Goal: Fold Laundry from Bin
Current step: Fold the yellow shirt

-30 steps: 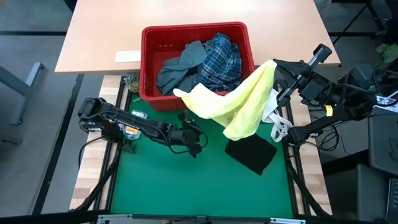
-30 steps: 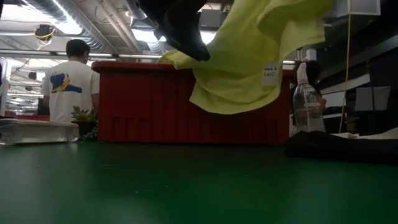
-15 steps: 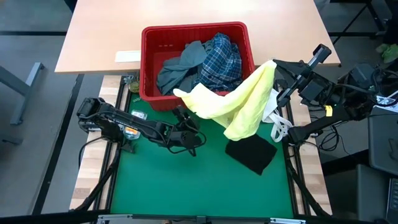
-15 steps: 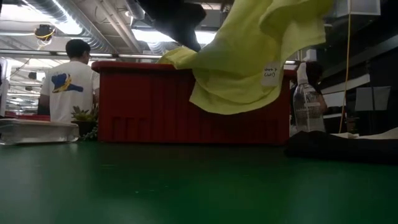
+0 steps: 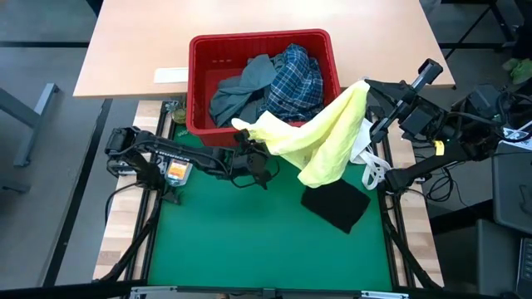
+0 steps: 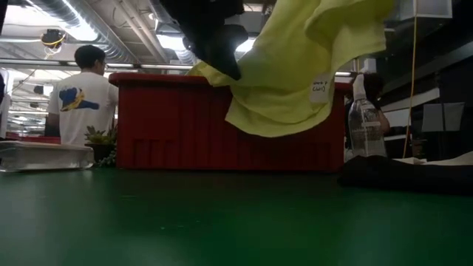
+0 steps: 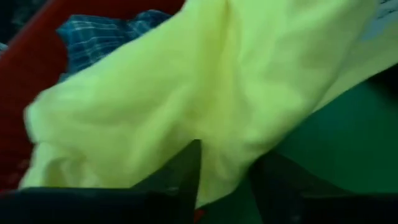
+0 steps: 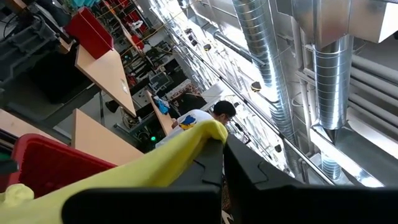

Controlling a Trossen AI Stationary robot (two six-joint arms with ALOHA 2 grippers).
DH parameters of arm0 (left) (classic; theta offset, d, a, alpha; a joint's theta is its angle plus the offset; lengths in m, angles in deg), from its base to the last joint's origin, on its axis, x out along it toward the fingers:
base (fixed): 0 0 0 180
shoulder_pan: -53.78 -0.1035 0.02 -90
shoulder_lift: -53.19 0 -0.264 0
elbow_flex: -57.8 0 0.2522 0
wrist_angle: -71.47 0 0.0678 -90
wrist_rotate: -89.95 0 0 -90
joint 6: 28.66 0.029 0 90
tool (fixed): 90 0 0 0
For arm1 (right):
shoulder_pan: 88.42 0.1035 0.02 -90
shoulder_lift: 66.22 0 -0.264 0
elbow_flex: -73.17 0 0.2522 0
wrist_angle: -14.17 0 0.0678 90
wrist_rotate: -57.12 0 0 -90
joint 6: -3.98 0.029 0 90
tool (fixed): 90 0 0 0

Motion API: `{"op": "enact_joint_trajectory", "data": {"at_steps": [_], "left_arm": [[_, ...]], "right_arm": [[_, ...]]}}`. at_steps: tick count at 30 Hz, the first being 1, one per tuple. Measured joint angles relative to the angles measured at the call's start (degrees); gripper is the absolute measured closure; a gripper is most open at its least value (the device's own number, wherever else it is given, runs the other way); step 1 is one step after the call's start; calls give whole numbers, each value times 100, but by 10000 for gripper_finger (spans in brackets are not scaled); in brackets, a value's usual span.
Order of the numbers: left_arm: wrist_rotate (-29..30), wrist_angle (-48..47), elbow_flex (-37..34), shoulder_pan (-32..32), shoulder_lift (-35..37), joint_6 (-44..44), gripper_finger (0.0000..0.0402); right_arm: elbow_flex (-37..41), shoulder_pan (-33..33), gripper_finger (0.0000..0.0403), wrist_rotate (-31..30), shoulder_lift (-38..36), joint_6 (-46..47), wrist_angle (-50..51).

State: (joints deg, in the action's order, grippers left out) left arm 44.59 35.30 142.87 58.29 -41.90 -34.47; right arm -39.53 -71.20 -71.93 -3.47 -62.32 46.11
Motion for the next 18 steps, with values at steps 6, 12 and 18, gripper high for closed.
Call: {"op": "enact_joint_trajectory", "data": {"at_steps": [6, 12, 18], "left_arm": [[-13, -29, 458, 165, 179, 438, 389], [254, -533, 1777, 491, 644, 872, 397], [473, -1062, 3308, 824, 820, 1155, 399]], "right_arm": [[0, 1, 398, 0, -2, 0, 1], [6, 4, 398, 17, -157, 109, 3], [2, -1, 398, 893, -592, 1050, 187]]}}
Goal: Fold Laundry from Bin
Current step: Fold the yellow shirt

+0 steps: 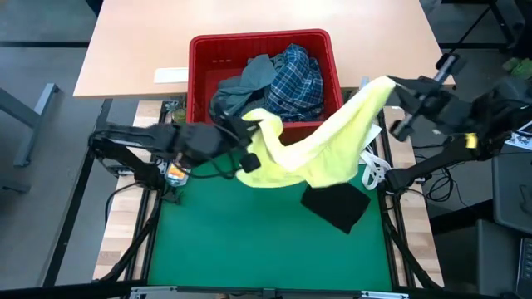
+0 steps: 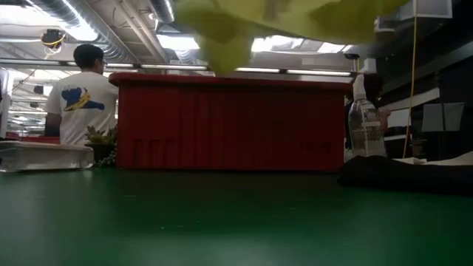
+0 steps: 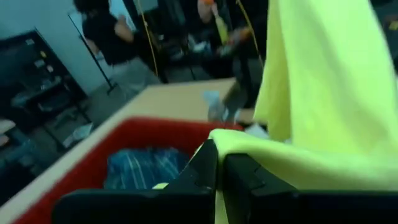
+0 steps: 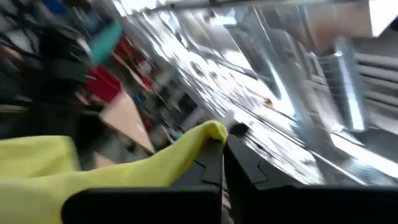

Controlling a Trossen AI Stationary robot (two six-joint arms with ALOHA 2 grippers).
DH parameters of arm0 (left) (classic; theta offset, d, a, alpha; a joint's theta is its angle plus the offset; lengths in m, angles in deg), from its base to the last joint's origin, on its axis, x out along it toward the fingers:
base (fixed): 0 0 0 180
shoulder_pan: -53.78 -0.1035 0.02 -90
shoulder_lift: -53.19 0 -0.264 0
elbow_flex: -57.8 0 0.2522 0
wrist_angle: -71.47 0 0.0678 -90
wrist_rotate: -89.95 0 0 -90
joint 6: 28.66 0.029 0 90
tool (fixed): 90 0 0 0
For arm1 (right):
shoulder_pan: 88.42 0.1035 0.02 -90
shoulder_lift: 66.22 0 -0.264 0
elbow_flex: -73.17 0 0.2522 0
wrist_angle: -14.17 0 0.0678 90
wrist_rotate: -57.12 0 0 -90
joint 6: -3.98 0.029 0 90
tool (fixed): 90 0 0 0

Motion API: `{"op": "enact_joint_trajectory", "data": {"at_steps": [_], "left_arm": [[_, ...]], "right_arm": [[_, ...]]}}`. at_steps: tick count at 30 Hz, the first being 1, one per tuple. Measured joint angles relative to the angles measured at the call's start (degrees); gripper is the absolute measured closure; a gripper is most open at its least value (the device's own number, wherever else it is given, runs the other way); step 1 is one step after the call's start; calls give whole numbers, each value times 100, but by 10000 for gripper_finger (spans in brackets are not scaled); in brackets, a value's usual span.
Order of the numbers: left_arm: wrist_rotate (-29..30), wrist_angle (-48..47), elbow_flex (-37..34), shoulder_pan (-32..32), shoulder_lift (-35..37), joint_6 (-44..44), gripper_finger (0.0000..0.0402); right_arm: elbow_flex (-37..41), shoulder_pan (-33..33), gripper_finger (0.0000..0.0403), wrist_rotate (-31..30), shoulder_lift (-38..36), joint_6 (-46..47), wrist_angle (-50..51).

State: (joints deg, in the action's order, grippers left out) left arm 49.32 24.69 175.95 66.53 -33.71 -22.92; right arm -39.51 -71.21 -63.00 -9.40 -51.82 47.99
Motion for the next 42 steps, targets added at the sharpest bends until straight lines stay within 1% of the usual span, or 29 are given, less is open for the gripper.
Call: {"op": "enact_joint_trajectory", "data": {"at_steps": [4, 6, 9, 11, 18, 26, 29, 35, 42], "left_arm": [[4, -248, 775, 242, 0, 89, 399], [-1, -456, 1042, 375, 4, 80, 400], [-2, -884, 1260, 632, 1, -47, 400], [-12, -1177, 1322, 823, -4, -191, 400], [-45, -1866, 1339, 1390, -7, -897, 401], [-668, -2455, 1339, 1850, -9, -1896, 396], [-957, -2802, 1339, 2031, -9, -2440, 396], [-1533, -3700, 1337, 2340, -9, -4003, 398], [-2172, -4455, 1337, 2565, -9, -5593, 397]], "right_arm": [[0, 2, 398, 618, -203, 517, 130], [0, 2, 398, 902, -291, 750, 251], [0, 2, 398, 1224, -454, 1102, 567], [0, 2, 398, 1325, -534, 1310, 775], [-4, 2, 398, 1335, -582, 1816, 1338], [-5, 2, 398, 2113, -365, 2110, 1780], [-4, 2, 398, 2224, -356, 2250, 2017], [-4, 2, 398, 2224, -336, 2856, 2818], [-4, 2, 398, 2225, -187, 3674, 3630]]}}
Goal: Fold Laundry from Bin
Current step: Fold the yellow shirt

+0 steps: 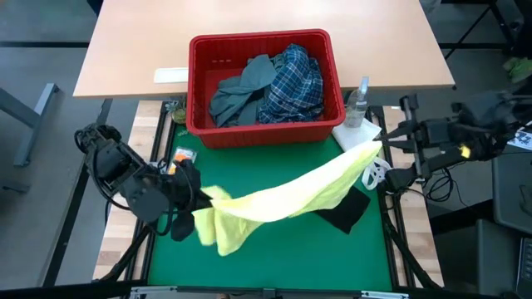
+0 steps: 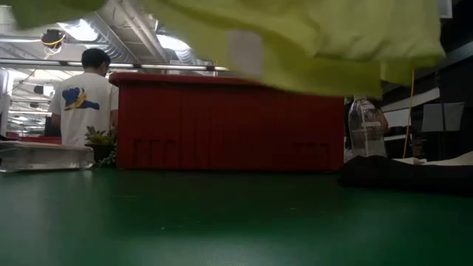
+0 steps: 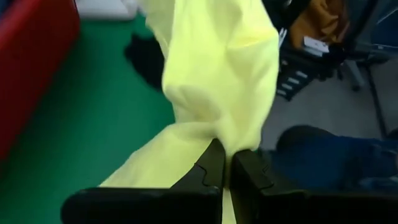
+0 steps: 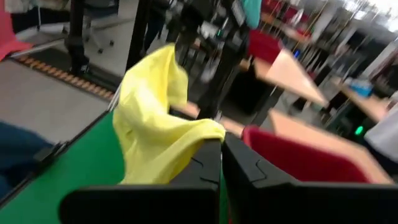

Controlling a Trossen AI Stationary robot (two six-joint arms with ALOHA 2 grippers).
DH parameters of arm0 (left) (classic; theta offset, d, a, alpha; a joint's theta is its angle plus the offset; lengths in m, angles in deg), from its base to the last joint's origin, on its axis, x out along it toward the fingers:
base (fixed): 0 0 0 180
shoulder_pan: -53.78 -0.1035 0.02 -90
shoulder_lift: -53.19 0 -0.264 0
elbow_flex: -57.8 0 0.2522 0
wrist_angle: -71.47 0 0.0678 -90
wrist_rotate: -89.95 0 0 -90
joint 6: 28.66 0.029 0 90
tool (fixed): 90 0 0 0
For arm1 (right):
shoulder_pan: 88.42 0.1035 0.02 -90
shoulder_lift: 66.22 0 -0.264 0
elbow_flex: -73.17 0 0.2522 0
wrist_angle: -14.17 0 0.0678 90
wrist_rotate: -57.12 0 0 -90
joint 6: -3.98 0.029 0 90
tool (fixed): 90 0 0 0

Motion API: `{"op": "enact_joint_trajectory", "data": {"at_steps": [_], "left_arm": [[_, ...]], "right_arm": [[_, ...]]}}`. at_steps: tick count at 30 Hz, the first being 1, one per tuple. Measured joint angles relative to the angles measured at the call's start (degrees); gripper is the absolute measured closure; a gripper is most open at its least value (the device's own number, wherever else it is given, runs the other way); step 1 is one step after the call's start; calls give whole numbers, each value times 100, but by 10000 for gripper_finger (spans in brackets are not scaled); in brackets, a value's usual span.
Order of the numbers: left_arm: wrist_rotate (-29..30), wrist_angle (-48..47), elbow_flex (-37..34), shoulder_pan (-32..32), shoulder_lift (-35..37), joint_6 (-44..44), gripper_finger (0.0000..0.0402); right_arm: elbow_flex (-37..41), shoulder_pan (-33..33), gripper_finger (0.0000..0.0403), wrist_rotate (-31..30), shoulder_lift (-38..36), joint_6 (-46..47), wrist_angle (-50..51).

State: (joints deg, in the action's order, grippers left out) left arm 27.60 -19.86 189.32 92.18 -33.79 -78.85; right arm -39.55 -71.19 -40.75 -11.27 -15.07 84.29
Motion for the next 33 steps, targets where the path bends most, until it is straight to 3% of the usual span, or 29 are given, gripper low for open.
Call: {"op": "enact_joint_trajectory", "data": {"at_steps": [11, 26, 33], "left_arm": [[-455, -1277, -8, 220, -352, -1783, 396], [-170, -1240, -1161, -70, -466, -1683, 396], [-166, -1239, -2182, -336, -466, -1712, 395]], "right_arm": [[2, 0, 398, -578, 320, 713, 1176], [2, 0, 398, -1673, 617, 815, 1811], [4, 0, 398, -2887, 974, 838, 2800]]}}
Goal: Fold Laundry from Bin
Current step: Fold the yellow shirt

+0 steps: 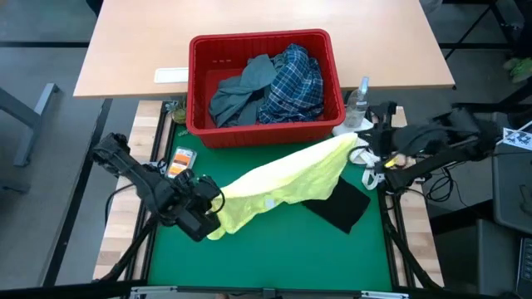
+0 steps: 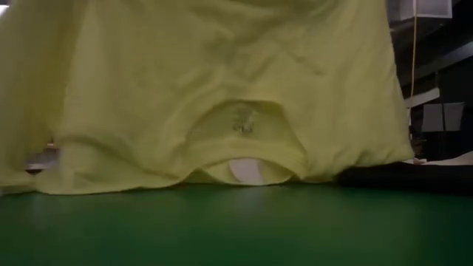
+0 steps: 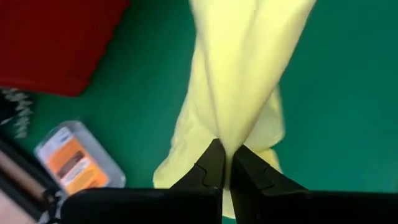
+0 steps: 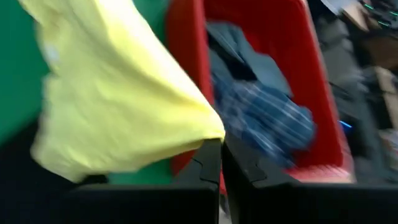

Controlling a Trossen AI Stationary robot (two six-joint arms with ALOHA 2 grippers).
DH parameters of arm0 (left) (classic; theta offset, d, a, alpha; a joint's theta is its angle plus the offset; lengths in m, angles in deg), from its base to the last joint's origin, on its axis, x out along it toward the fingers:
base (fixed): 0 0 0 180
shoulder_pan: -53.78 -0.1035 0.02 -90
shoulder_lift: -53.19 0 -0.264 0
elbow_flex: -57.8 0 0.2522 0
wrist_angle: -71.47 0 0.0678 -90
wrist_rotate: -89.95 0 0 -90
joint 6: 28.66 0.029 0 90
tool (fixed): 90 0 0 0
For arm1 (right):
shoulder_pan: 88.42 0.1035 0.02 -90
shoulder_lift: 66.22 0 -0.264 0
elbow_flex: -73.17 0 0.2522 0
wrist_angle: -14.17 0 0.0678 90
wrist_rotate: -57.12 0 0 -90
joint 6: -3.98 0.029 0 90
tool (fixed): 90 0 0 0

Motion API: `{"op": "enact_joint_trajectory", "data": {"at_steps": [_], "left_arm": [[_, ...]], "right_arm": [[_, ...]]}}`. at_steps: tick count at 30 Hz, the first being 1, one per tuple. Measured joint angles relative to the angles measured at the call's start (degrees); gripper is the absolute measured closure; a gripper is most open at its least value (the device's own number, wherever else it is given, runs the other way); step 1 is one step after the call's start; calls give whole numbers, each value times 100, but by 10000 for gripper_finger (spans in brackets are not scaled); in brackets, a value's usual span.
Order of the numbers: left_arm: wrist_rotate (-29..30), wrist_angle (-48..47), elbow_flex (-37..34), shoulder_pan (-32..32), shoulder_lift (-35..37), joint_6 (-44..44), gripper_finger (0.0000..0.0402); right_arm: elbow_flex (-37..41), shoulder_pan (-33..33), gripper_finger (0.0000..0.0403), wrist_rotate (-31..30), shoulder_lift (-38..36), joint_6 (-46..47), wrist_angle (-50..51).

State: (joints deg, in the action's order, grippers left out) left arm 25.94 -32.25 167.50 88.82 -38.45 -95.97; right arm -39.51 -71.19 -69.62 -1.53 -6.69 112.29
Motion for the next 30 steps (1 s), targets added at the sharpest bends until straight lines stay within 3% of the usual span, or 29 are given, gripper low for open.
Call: {"op": "enact_joint_trajectory", "data": {"at_steps": [5, 14, 19, 24, 30], "left_arm": [[3, 19, -702, -205, 0, -72, 395], [-33, 540, -1529, -419, 0, -98, 391], [-176, 862, -1702, -419, 0, 161, 349], [-475, 1202, -1772, -419, 0, 194, 290], [-721, 1632, -1772, -414, 0, 298, 262]], "right_arm": [[0, 0, 398, -709, 337, -2, 372], [0, 0, 398, -709, 855, -214, 419], [0, 0, 398, -523, 927, -315, 428], [0, -1, 398, 326, 922, -336, 571], [20, 4, 398, 2401, 920, -477, 562]]}}
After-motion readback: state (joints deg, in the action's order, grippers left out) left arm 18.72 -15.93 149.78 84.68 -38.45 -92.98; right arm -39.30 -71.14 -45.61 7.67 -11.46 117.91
